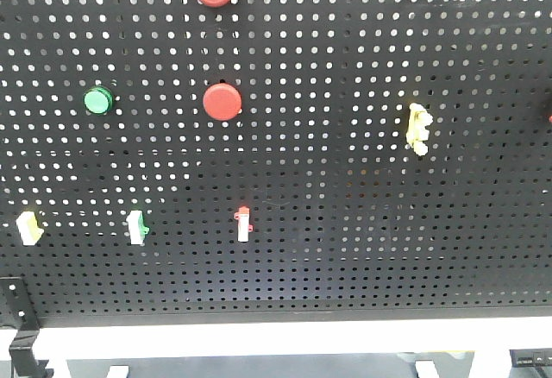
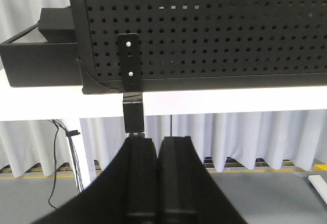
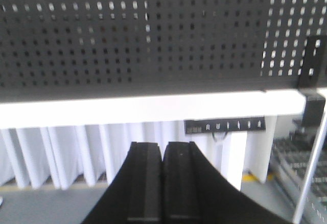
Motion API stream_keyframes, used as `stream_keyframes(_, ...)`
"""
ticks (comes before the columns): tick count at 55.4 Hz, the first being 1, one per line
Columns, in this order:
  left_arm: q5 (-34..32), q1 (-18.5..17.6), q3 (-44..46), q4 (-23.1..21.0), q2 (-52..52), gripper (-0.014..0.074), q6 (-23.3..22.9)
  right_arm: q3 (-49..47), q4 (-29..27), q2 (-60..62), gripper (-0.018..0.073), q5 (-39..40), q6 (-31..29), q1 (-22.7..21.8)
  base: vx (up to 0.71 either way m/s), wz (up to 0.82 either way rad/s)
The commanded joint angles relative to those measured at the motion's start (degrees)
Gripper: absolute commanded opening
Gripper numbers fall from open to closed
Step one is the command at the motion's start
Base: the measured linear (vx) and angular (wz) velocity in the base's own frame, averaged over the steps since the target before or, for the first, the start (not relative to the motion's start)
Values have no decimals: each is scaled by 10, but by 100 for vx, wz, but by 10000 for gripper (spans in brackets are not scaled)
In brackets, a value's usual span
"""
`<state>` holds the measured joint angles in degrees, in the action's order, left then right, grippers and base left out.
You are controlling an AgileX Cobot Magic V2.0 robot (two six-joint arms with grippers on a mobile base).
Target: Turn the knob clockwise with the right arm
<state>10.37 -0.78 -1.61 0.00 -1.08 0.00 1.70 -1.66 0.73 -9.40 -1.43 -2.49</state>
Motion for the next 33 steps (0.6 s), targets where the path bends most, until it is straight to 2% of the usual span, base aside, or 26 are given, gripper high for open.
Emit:
stream_keyframes(1,-47,-2,-15,-4,-5,-6,0,8,0,5,-13,23,-1,-4,0,0)
stream_keyframes(33,-47,-2,-15,-4,-5,-6,0,8,0,5,-12,18,-1,-4,0,0)
